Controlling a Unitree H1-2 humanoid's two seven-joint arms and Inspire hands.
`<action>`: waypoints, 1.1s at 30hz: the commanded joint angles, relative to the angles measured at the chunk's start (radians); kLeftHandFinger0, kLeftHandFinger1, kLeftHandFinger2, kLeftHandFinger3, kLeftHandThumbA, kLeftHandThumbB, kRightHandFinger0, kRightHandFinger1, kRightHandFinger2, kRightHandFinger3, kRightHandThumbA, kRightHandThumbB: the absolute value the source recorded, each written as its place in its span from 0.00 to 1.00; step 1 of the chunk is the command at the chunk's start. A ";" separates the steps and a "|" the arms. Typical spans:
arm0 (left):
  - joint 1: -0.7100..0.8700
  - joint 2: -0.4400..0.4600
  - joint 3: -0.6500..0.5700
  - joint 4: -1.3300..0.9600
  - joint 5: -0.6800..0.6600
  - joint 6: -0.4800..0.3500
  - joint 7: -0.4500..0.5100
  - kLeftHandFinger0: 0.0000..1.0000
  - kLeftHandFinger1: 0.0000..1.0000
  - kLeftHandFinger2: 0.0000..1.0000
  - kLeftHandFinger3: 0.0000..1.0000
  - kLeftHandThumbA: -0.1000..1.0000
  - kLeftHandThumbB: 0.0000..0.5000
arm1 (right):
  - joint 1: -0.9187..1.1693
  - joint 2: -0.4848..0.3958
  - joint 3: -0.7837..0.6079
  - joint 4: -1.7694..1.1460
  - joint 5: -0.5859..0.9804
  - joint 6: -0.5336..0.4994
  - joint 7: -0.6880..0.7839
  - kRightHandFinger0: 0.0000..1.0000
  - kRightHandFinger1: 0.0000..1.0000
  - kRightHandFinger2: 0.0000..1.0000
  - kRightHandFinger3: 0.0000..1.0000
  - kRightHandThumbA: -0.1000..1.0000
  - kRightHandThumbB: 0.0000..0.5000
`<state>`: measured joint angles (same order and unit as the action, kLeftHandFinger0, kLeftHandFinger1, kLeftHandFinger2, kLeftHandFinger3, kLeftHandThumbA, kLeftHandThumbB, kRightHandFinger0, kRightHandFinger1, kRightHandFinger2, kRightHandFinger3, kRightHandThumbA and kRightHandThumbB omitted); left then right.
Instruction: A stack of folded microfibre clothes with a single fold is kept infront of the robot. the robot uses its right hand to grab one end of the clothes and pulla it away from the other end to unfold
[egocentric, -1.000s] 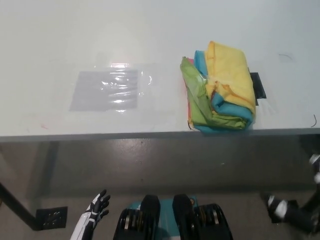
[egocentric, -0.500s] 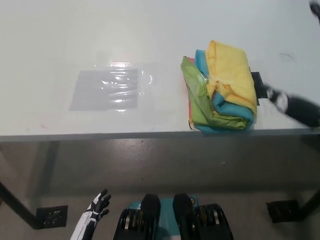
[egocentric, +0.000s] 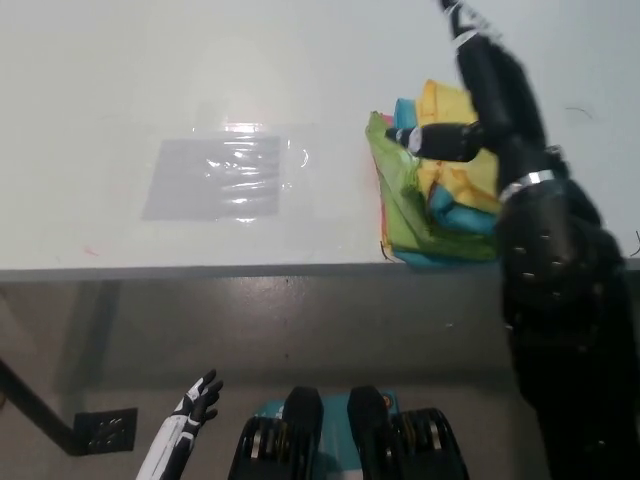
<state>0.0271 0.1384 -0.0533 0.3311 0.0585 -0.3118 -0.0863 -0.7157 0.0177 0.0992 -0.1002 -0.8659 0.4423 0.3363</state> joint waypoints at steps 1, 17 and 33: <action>-0.013 0.013 -0.005 -0.011 0.015 -0.038 -0.002 1.00 1.00 1.00 1.00 1.00 1.00 | -0.041 0.032 0.019 0.080 -0.091 0.028 -0.003 1.00 1.00 1.00 1.00 1.00 0.84; -0.023 0.018 -0.005 -0.025 0.027 -0.037 -0.001 1.00 1.00 1.00 1.00 1.00 1.00 | -0.030 0.079 -0.057 0.181 -0.320 0.028 0.115 1.00 1.00 1.00 1.00 1.00 0.97; -0.050 0.026 -0.007 -0.033 0.034 -0.017 -0.006 1.00 1.00 1.00 1.00 1.00 1.00 | -0.085 0.106 -0.201 0.274 -0.467 0.028 0.237 1.00 1.00 1.00 1.00 0.94 1.00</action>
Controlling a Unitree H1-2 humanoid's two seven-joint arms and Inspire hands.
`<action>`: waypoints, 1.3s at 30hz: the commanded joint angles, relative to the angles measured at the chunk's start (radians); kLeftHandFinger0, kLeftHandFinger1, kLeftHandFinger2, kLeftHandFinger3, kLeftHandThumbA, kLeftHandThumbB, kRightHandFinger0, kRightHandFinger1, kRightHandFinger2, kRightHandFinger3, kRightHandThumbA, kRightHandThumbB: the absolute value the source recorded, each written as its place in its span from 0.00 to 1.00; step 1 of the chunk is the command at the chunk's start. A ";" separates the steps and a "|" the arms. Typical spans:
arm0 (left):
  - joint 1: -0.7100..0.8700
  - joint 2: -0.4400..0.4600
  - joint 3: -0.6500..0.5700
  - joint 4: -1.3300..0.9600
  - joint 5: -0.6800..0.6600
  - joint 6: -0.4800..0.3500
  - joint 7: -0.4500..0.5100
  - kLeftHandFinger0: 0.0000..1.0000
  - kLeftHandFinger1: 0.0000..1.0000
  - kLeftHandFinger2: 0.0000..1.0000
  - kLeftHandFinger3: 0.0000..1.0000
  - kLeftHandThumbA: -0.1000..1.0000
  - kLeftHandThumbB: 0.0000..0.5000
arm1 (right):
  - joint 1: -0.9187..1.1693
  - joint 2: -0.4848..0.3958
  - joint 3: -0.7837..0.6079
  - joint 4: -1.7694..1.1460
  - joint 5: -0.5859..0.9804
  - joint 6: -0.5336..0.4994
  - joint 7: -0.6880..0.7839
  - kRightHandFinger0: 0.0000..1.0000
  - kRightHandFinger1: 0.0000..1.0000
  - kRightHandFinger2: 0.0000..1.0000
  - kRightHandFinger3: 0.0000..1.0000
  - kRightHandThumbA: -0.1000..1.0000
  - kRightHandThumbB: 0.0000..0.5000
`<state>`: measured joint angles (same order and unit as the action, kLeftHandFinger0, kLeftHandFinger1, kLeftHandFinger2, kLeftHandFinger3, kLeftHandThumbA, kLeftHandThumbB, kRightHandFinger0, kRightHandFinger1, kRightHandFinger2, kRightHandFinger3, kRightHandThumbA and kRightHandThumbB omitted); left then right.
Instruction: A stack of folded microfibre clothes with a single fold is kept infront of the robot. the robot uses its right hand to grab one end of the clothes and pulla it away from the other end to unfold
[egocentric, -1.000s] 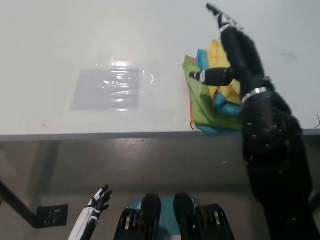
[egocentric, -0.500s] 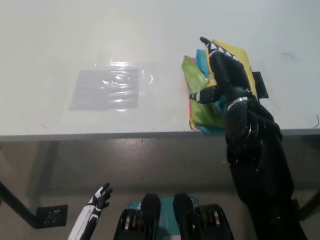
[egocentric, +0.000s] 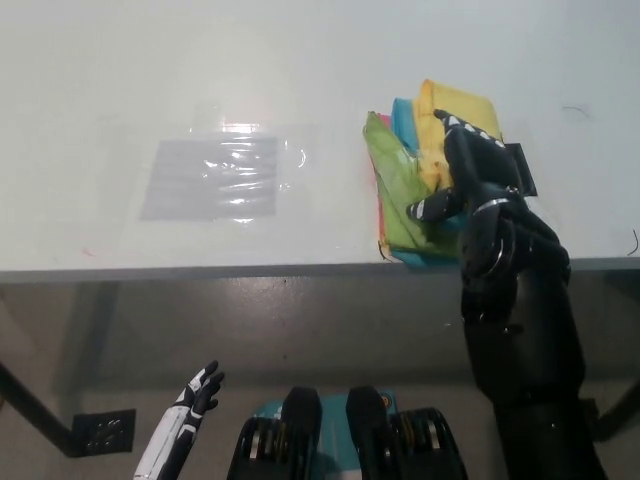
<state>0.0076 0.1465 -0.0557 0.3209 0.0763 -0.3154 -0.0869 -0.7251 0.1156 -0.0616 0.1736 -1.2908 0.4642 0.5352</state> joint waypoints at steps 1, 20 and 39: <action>-0.032 0.019 -0.005 -0.022 0.016 -0.012 -0.007 1.00 1.00 1.00 1.00 1.00 1.00 | -0.077 0.007 -0.046 0.002 -0.037 0.006 0.040 1.00 1.00 1.00 1.00 0.95 1.00; -0.080 0.021 -0.011 -0.020 0.011 -0.003 -0.018 1.00 1.00 1.00 1.00 1.00 1.00 | -0.121 -0.013 -0.151 0.118 0.107 0.006 -0.011 0.23 0.45 0.69 0.95 0.28 0.80; -0.116 0.025 -0.018 -0.009 0.014 0.001 -0.029 1.00 1.00 1.00 1.00 1.00 1.00 | -0.078 -0.078 -0.148 0.143 0.483 -0.099 -0.298 0.21 0.21 0.35 0.48 0.00 0.83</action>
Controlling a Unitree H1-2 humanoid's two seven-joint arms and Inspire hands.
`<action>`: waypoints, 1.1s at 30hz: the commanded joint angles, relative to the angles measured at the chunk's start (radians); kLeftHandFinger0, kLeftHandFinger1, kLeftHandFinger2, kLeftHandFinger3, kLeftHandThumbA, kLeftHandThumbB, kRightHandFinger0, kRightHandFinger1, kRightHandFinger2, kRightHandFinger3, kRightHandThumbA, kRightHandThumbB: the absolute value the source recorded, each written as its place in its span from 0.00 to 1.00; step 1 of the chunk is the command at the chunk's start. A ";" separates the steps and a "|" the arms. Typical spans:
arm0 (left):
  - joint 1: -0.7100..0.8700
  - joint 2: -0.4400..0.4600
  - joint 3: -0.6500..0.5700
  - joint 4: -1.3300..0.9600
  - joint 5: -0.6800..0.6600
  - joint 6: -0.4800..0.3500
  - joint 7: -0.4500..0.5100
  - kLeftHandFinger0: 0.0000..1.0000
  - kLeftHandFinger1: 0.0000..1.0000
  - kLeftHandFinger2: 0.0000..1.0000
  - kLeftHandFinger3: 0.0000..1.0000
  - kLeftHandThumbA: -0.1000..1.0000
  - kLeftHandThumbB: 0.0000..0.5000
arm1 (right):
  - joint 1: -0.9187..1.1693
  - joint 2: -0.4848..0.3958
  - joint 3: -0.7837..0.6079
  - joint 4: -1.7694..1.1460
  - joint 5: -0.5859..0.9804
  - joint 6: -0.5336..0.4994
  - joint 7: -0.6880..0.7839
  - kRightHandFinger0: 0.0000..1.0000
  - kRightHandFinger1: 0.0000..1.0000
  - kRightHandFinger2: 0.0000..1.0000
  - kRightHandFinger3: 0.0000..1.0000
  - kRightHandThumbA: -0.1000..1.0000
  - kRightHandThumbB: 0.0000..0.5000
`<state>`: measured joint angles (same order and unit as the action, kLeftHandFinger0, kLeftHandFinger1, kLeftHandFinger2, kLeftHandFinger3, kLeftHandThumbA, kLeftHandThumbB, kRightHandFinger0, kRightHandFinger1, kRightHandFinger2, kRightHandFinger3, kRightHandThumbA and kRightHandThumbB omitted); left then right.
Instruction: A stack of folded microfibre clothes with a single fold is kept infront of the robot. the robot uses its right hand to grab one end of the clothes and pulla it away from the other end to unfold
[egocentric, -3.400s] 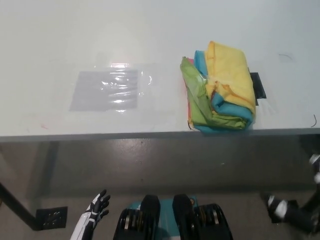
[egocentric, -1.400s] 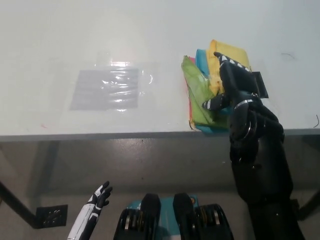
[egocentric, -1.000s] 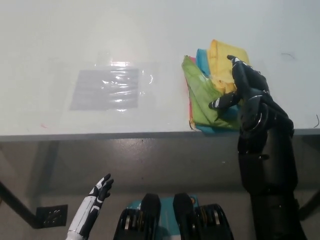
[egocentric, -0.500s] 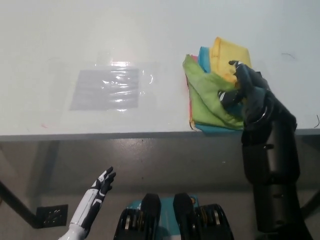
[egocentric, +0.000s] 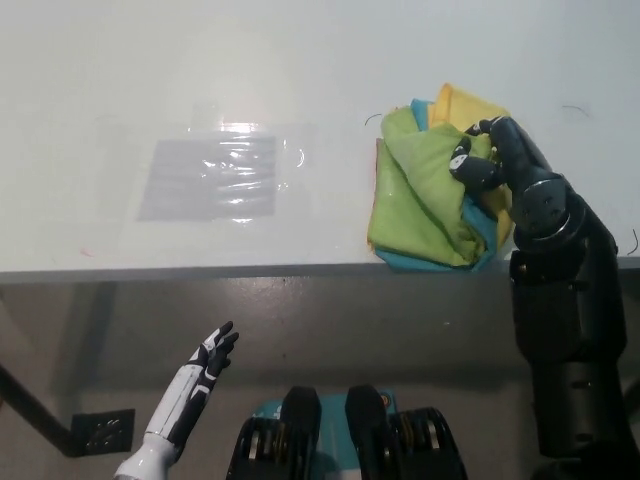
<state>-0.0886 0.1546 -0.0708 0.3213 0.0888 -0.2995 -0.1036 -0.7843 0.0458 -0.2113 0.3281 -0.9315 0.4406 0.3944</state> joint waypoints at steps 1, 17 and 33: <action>-0.020 0.018 -0.003 -0.008 0.001 -0.016 -0.014 1.00 1.00 1.00 1.00 1.00 1.00 | -0.016 -0.007 -0.004 -0.011 0.147 -0.083 -0.187 0.19 0.22 0.37 0.49 0.00 0.83; 0.005 0.016 -0.002 -0.014 0.002 -0.017 -0.007 1.00 1.00 1.00 1.00 1.00 1.00 | -0.005 0.019 -0.135 0.091 0.309 -0.353 -0.737 0.29 0.24 0.34 0.54 0.00 0.75; 0.042 0.021 0.010 -0.009 0.005 -0.040 0.009 1.00 1.00 1.00 1.00 1.00 1.00 | -0.013 -0.132 -0.455 0.395 0.542 -0.550 -1.008 0.10 0.15 0.31 0.54 0.00 0.71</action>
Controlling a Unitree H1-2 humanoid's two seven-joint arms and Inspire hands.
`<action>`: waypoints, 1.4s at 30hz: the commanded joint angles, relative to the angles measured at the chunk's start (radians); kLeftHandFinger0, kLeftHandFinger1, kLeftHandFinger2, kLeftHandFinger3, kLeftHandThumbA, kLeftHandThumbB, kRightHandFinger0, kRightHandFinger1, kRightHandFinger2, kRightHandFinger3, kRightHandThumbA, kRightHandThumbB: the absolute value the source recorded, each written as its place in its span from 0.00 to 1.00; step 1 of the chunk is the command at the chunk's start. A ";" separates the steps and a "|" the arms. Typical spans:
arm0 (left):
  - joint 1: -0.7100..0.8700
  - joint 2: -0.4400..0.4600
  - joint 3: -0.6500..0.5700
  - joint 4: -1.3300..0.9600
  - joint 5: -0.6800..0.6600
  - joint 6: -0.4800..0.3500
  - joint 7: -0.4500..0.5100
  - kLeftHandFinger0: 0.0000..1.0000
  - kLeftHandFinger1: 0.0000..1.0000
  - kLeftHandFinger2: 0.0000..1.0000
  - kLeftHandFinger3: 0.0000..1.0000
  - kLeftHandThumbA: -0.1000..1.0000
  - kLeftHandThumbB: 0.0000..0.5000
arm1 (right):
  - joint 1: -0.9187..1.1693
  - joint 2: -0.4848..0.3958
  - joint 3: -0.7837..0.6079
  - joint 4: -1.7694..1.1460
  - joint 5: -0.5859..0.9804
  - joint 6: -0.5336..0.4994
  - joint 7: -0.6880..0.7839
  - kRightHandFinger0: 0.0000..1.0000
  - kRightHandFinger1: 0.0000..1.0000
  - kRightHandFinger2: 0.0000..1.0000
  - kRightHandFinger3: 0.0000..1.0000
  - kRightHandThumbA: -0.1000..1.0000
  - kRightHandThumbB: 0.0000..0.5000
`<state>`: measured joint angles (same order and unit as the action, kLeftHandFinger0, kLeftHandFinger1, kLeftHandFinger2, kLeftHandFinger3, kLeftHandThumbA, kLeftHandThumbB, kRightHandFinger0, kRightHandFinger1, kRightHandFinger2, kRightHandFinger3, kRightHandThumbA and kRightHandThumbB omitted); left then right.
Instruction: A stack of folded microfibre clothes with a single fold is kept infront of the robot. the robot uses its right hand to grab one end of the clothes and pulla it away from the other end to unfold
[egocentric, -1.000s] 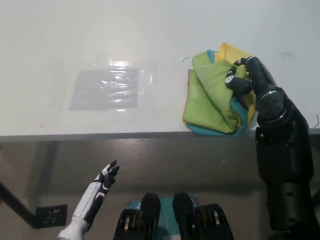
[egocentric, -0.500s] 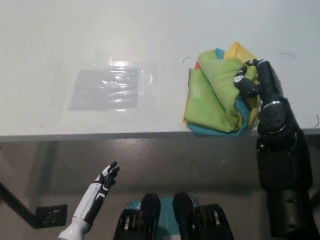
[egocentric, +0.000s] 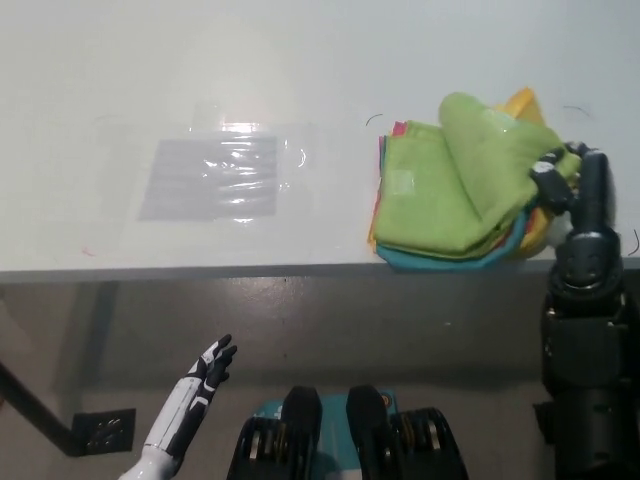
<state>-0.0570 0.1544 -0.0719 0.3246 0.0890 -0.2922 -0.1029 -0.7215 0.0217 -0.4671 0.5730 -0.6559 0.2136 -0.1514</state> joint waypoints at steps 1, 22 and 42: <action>0.010 0.021 0.011 -0.011 0.002 -0.051 0.007 1.00 1.00 1.00 1.00 1.00 1.00 | -0.079 -0.112 -0.203 0.162 0.269 -0.330 -0.468 0.09 0.13 0.30 0.53 0.00 0.71; 0.011 0.023 0.010 -0.017 0.009 -0.041 0.005 1.00 1.00 1.00 1.00 1.00 1.00 | 0.049 -0.148 0.037 -0.126 0.255 -0.253 -0.276 1.00 1.00 1.00 1.00 0.86 0.55; 0.001 0.031 0.013 -0.014 -0.004 -0.033 -0.011 1.00 1.00 1.00 1.00 1.00 1.00 | 0.438 -0.236 0.279 -1.345 0.454 -0.260 -0.001 1.00 1.00 1.00 1.00 1.00 0.48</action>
<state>-0.0481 0.1600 -0.0672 0.3280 0.0972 -0.2990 -0.1028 -0.4387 -0.1206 -0.3455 -0.0914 -0.3864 0.0027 -0.3763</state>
